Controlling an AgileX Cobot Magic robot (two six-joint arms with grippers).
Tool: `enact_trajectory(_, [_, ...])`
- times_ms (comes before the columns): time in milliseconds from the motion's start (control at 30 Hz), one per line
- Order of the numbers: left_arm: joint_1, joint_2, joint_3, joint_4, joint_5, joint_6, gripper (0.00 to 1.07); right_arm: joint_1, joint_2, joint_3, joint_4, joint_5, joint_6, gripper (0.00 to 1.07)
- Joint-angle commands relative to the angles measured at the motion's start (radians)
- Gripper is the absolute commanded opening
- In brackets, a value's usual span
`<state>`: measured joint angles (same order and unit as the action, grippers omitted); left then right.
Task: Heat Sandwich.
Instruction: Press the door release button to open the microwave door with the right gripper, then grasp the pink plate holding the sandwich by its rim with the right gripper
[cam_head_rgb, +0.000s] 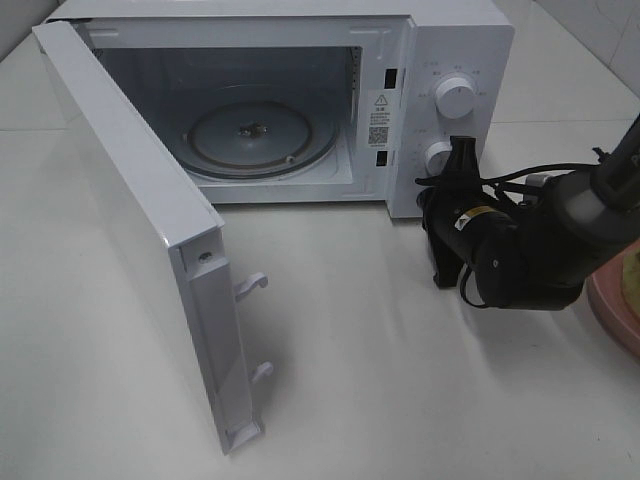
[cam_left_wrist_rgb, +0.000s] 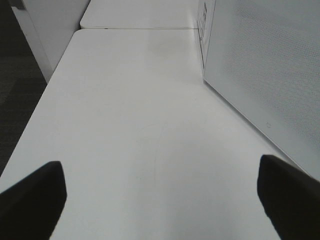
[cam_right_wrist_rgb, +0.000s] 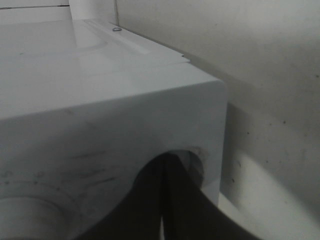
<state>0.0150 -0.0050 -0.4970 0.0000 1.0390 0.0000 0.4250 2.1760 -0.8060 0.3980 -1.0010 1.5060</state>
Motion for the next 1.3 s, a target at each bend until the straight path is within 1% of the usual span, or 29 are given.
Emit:
enact_trajectory(33, [0.004, -0.026, 0.002, 0.0, -0.004, 0.0, 0.98, -0.017, 0.001, -0.072, -0.078, -0.084, -0.003, 0.01])
enact_trajectory(300, [0.004, -0.026, 0.002, 0.0, -0.004, 0.0, 0.98, -0.017, -0.015, -0.072, -0.078, -0.026, -0.006, 0.01])
enact_trajectory(467, [0.004, -0.026, 0.002, 0.0, -0.004, 0.0, 0.98, -0.017, -0.044, -0.049, -0.077, 0.015, -0.013, 0.01])
enact_trajectory(567, [0.004, -0.026, 0.002, 0.0, -0.004, 0.0, 0.98, -0.017, -0.065, -0.001, -0.099, 0.036, -0.001, 0.01])
enact_trajectory(633, [0.004, -0.026, 0.002, 0.0, -0.004, 0.0, 0.98, -0.017, -0.072, 0.008, -0.105, 0.045, 0.001, 0.01])
enact_trajectory(867, [0.004, -0.026, 0.002, 0.0, -0.004, 0.0, 0.98, -0.017, -0.138, 0.094, -0.131, 0.132, -0.031, 0.01])
enact_trajectory(1133, [0.004, -0.026, 0.002, 0.0, -0.004, 0.0, 0.98, -0.017, -0.192, 0.167, -0.142, 0.135, -0.041, 0.01])
enact_trajectory(1167, [0.004, -0.026, 0.002, 0.0, -0.004, 0.0, 0.98, -0.017, -0.221, 0.189, -0.145, 0.151, -0.047, 0.01])
enact_trajectory(1300, [0.004, -0.026, 0.002, 0.0, -0.004, 0.0, 0.98, -0.017, -0.272, 0.223, -0.153, 0.199, -0.101, 0.02])
